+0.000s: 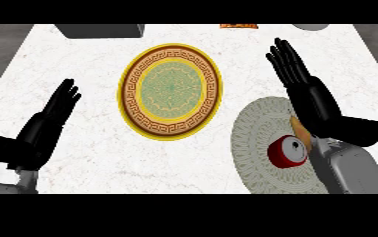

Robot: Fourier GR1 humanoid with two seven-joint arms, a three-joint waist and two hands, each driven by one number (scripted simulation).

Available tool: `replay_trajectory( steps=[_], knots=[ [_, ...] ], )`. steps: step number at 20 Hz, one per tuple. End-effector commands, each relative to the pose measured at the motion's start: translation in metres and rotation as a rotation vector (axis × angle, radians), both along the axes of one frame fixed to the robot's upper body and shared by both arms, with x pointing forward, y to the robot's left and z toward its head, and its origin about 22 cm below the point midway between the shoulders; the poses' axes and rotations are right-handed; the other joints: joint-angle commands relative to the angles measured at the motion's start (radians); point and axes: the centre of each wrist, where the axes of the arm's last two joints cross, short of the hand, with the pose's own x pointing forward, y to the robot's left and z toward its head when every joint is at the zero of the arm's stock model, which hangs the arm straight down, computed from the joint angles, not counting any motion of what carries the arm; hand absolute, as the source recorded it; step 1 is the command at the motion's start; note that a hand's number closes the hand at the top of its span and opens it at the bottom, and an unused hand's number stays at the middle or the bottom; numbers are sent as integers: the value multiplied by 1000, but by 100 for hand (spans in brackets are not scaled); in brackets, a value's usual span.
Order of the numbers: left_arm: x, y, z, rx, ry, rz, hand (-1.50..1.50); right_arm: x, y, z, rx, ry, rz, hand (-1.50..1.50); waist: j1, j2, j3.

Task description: Pick the can from the placemat and place it in the plate

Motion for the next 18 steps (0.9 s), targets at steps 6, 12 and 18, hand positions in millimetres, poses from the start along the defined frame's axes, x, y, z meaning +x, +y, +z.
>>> replay_trajectory(
  steps=[6,12,18],
  knots=[
    [-19,46,-6,364,-44,191,0,-9,-10,5,487,314,167,-150,10,-9,0],
    [-43,40,-48,341,17,205,0,-72,-55,-2,341,52,-361,-150,-26,-11,-4],
    [-38,36,-27,367,17,168,0,-139,-77,17,323,28,-295,-150,0,-7,-4]
  ],
)
